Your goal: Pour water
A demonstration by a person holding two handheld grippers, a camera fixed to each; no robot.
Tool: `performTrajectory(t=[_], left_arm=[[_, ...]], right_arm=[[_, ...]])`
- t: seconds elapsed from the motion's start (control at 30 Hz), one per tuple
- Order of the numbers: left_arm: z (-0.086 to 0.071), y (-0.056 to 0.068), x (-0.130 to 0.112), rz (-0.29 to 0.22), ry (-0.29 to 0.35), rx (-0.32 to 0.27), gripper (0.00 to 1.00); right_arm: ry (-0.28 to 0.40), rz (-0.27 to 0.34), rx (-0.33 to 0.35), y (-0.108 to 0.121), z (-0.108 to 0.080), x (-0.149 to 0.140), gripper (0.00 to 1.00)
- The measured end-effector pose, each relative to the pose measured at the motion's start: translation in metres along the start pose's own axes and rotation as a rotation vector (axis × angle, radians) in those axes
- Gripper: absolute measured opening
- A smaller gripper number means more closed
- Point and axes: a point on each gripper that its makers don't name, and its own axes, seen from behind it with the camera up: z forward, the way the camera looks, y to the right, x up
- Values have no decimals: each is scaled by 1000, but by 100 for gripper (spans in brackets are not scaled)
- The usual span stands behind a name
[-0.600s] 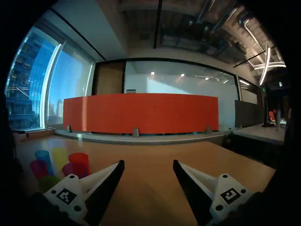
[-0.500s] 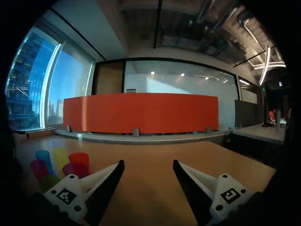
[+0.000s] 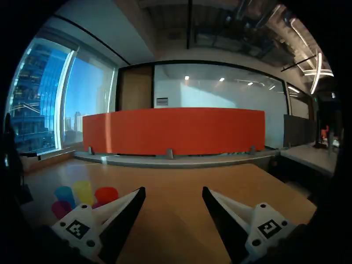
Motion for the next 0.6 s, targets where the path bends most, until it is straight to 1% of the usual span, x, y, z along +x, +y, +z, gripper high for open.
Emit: performTrajectory(t=[0.2, 0.37, 0.47, 0.6], left_arm=[[2, 4, 43, -8, 27, -34, 97], [2, 8, 78, -12, 46, -66, 97], [1, 7, 97, -5, 58, -75, 97], [2, 5, 117, 3, 63, -79, 97]], right_arm=[[13, 0, 23, -4, 2, 45, 100], [27, -13, 31, -3, 2, 82, 100], [35, -20, 35, -2, 2, 102, 100], [37, -19, 45, -4, 1, 121, 100]])
